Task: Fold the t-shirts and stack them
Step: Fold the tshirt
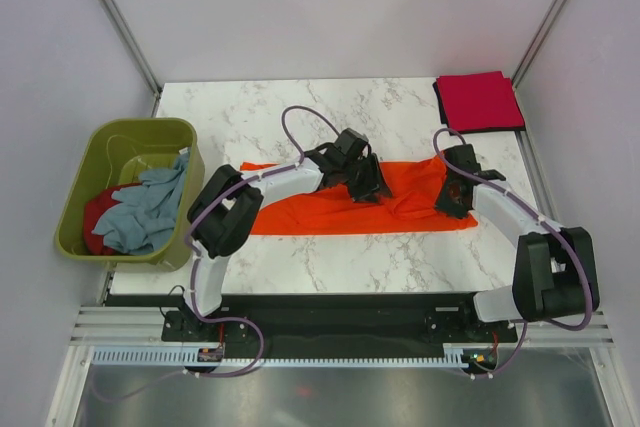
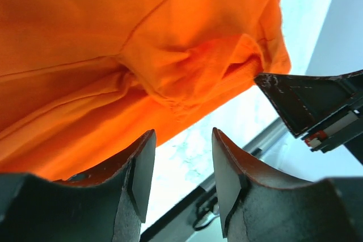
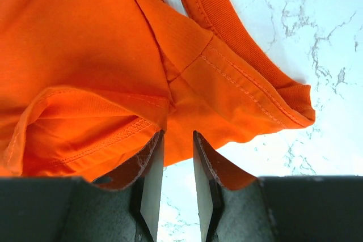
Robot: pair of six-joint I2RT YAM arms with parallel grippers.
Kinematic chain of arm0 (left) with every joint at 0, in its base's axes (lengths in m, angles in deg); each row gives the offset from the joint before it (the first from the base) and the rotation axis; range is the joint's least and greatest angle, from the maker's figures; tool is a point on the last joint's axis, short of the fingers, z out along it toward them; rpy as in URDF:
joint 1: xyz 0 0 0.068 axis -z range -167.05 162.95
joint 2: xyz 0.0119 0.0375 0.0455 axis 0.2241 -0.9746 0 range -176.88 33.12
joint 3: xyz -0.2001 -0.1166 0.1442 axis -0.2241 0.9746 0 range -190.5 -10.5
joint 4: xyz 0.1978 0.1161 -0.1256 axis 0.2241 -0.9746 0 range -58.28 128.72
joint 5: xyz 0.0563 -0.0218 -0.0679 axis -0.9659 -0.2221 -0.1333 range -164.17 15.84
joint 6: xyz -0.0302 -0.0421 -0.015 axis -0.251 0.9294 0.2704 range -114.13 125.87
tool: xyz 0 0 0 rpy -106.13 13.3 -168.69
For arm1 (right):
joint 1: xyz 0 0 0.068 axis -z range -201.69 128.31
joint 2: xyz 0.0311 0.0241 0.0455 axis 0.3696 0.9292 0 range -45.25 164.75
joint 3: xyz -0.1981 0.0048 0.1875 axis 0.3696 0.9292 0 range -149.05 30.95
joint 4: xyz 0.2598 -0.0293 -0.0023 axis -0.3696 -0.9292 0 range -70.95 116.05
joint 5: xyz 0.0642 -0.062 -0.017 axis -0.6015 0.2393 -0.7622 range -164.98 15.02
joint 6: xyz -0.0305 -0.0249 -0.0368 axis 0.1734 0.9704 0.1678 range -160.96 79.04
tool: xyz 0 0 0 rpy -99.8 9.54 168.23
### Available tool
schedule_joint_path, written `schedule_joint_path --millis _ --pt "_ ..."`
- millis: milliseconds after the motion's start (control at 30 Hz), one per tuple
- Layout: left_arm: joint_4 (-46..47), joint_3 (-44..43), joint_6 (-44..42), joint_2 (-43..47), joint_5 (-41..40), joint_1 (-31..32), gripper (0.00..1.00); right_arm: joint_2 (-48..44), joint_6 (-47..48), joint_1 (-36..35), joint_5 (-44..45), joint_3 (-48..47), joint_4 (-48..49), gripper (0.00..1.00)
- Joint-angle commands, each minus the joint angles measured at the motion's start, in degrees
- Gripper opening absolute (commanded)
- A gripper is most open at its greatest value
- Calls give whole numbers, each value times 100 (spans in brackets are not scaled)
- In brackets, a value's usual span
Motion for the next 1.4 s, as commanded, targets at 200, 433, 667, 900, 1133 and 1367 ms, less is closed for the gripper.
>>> schedule_joint_path --millis 200,433,667,900,1133,1367 --pt "545 -346 599 -537 548 159 54 -417 28 -1 -64 -39 26 36" --pt "-43 -408 381 -687 233 159 49 -436 -482 8 147 -399 -62 40" --pt "-361 -171 81 -406 -277 159 38 -14 -649 -1 165 -751 -159 43" --pt "-176 -294 28 -476 -32 159 38 84 -1009 8 33 -550 -62 46" --pt "17 -435 28 -599 197 159 28 -119 -1308 8 -2 -14 183 47" --pt "132 -391 28 -547 320 159 2 -206 -1475 8 -143 312 596 46"
